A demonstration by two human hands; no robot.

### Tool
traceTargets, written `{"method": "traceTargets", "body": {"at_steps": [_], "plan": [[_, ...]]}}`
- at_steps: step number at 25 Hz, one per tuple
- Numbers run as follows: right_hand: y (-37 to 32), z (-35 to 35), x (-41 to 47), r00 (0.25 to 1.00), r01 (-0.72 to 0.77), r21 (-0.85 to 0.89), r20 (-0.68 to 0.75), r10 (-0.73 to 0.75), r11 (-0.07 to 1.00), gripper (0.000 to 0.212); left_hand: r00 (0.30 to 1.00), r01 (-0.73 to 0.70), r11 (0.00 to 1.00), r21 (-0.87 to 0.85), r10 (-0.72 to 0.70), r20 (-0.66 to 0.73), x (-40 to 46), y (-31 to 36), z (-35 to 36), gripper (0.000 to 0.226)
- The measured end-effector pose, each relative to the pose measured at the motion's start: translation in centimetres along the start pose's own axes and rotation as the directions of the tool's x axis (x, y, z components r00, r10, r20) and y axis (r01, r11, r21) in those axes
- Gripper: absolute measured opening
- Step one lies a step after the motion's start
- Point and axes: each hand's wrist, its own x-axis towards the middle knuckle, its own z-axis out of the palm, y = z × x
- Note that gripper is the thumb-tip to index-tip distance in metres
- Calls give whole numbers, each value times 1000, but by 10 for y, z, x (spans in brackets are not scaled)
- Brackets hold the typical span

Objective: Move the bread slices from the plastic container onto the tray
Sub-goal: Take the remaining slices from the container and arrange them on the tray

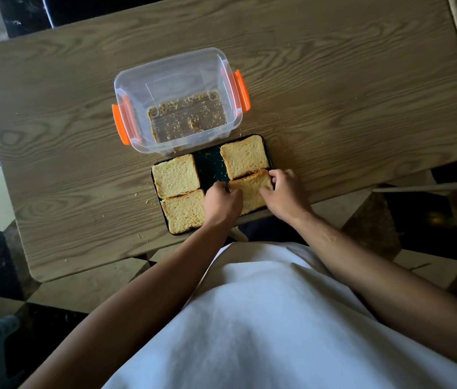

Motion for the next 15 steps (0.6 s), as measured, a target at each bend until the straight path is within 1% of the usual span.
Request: {"method": "traceTargets", "body": {"at_steps": [1,2,3,5,7,11,15], "plan": [[0,1,-3,999,42,-22,-19,-42,999,53,1000,0,1000,12,0,-26,1,-1,-1,37],[0,1,-6,994,99,-45,-32,-100,994,55,998,-21,999,44,23,-52,0,-2,0,44],[1,1,-7,986,164,-69,-30,-167,984,57,995,-67,994,87,73,-68,0,-2,2,47],[1,3,-9,965,260,-99,17,-260,960,60,982,-170,970,172,180,-48,-3,-2,4,47],[1,6,-8,961,276,-97,50,-272,956,60,978,-204,956,213,210,-8,-5,-2,7,45],[3,10,-7,964,267,-88,45,-264,960,58,977,-210,947,244,211,22,-7,-4,10,42],[2,9,-6,971,241,-131,46,-237,962,64,976,-219,946,237,216,39,-5,-1,12,43]]}}
